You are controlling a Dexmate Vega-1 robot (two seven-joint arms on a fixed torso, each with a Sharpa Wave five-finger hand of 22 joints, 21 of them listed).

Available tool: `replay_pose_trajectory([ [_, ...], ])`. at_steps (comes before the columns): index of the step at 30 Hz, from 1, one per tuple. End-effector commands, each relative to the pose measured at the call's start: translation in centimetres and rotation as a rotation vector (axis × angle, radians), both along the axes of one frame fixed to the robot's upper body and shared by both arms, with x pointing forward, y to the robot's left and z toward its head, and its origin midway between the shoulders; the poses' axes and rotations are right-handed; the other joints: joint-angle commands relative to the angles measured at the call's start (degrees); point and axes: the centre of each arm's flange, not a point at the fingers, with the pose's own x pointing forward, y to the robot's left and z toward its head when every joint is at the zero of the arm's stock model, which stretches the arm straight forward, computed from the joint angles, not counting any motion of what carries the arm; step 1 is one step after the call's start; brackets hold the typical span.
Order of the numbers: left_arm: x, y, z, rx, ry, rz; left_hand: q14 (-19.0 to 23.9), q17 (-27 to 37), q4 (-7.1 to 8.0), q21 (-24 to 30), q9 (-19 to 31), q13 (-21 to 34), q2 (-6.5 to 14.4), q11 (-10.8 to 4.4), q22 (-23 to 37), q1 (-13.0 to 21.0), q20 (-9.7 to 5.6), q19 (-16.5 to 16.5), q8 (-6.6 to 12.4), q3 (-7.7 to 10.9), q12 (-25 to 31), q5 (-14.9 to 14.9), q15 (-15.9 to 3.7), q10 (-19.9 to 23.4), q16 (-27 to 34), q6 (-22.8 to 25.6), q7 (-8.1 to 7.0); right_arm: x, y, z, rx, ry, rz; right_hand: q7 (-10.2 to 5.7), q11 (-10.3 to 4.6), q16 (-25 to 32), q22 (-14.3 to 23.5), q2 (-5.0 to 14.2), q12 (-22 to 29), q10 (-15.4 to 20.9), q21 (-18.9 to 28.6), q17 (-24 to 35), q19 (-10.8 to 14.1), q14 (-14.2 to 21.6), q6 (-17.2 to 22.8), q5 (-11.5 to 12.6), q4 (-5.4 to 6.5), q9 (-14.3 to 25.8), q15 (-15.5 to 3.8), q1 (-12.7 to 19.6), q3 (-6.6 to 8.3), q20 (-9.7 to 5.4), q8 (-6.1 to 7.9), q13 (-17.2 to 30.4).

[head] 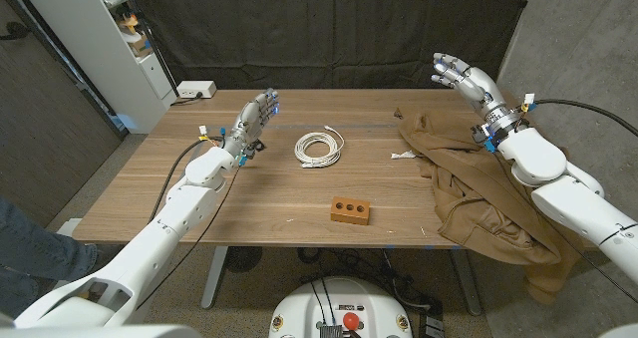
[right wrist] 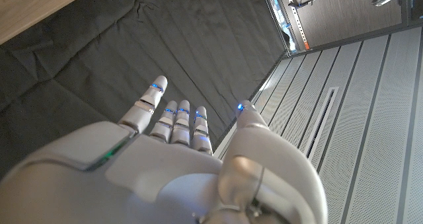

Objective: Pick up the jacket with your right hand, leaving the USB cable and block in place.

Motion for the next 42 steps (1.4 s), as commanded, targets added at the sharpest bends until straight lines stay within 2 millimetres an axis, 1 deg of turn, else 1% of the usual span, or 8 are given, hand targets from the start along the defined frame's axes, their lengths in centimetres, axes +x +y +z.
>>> replay_pose_trajectory([
  [1,-0.2,0.3,0.2,0.002,-0.002,0.0,-0.23,0.09,-0.34,0.04,0.23,0.13,0.44,0.16,0.32,0.6,0.19,-0.1,-0.02,-0.01,-0.12,0.04,0.0,0.56,-0.11,0.24,0.36,-0.7,-0.8,0.1,-0.019,0.009,-0.032,-0.2,-0.06,0.05,0.28,-0.38,-0.19,-0.04,0.28,0.09,0.0,-0.01,0.42,-0.05,-0.14,0.14,0.13,0.06,-0.23,0.06,0.33,0.02],
  [11,0.1,0.1,0.1,0.01,0.006,-0.006,-0.22,0.09,-0.35,0.03,0.24,0.13,0.6,0.23,0.32,0.66,0.26,-0.17,-0.01,0.07,-0.15,0.05,0.03,0.55,-0.11,0.3,0.4,-1.2,-1.1,-0.1,-0.034,0.008,-0.051,-0.33,-0.06,0.05,0.28,-0.35,-0.22,-0.05,0.26,0.02,-0.06,-0.05,0.38,-0.05,-0.15,0.14,0.22,0.07,-0.25,0.07,0.3,0.02],
  [22,0.1,-0.1,0.4,0.02,-0.001,-0.013,-0.26,0.07,-0.43,0.11,0.25,0.13,1.25,0.32,0.32,1.06,0.43,-0.02,-0.04,0.46,-0.2,0.1,0.17,0.5,-0.13,0.23,0.55,-1.9,-1.2,-0.2,-0.062,-0.003,-0.072,-0.34,-0.15,0.06,0.28,-0.33,-0.31,-0.21,0.25,-0.07,-0.11,-0.07,0.29,-0.05,-0.17,0.14,0.23,0.08,-0.28,0.06,0.26,0.01],
  [42,0.0,-0.2,0.5,0.025,-0.003,-0.015,-0.24,0.03,-0.7,0.09,0.25,0.13,1.56,0.41,0.32,1.57,0.3,-0.09,-0.02,0.79,-0.24,0.03,0.27,0.52,-0.15,0.33,0.65,-3.6,-1.9,-0.6,-0.121,-0.027,-0.168,-0.41,-0.2,-0.01,0.28,-0.33,-0.47,-0.54,0.15,-0.23,-0.44,-0.31,0.03,-0.04,-0.22,0.14,0.2,0.09,-0.34,0.07,0.15,0.01],
])
